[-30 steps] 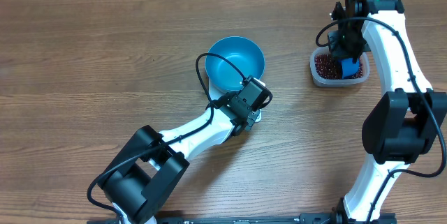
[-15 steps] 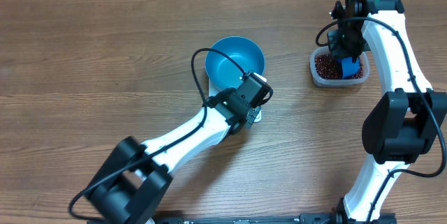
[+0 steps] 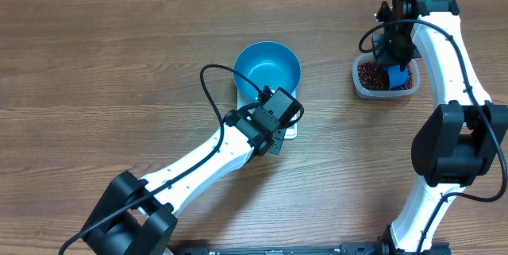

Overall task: Scoop item into bowl and weigh 150g on scale
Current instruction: 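Pull the left gripper back to face the scale display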

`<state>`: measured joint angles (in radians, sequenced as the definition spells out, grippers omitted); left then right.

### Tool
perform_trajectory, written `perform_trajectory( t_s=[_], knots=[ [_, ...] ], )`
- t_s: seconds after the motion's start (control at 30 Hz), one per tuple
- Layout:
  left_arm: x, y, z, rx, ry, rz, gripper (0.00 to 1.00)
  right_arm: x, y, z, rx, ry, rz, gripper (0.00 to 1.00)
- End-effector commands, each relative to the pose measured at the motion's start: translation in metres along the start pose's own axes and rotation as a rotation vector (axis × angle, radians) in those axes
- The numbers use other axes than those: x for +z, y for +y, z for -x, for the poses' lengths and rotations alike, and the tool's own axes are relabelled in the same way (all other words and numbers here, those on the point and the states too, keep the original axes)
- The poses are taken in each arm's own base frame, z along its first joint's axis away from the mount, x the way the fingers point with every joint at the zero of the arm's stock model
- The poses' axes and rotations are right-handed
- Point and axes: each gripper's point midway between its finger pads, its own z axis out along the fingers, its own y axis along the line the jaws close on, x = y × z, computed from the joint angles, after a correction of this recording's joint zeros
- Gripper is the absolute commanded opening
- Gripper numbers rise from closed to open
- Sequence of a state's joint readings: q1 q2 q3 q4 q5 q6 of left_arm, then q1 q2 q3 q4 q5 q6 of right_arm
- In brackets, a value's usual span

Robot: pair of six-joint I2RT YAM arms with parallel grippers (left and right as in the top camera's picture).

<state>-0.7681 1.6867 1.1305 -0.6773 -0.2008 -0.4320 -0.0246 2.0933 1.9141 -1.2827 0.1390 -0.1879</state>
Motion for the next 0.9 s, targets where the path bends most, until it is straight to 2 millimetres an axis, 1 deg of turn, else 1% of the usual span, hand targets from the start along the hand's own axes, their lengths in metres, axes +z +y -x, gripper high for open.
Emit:
perform_trajectory(
  t_s=[0.0,0.13,0.33,0.87],
  knots=[
    [0.009,0.000,0.000,-0.088,0.019,0.002,0.04,0.009,-0.005,-0.001,0.014,0.011,-0.009,0.04],
    [0.013,0.009,0.003,-0.153,0.021,0.013,0.04,0.009,-0.005,0.000,0.015,0.007,-0.010,0.04],
    [0.015,0.018,0.011,-0.185,0.006,0.015,0.04,0.009,-0.005,0.001,0.015,0.004,-0.010,0.04],
    [0.015,0.014,0.017,-0.189,-0.015,-0.007,0.04,0.009,-0.005,0.001,0.014,0.004,-0.010,0.05]
  ],
)
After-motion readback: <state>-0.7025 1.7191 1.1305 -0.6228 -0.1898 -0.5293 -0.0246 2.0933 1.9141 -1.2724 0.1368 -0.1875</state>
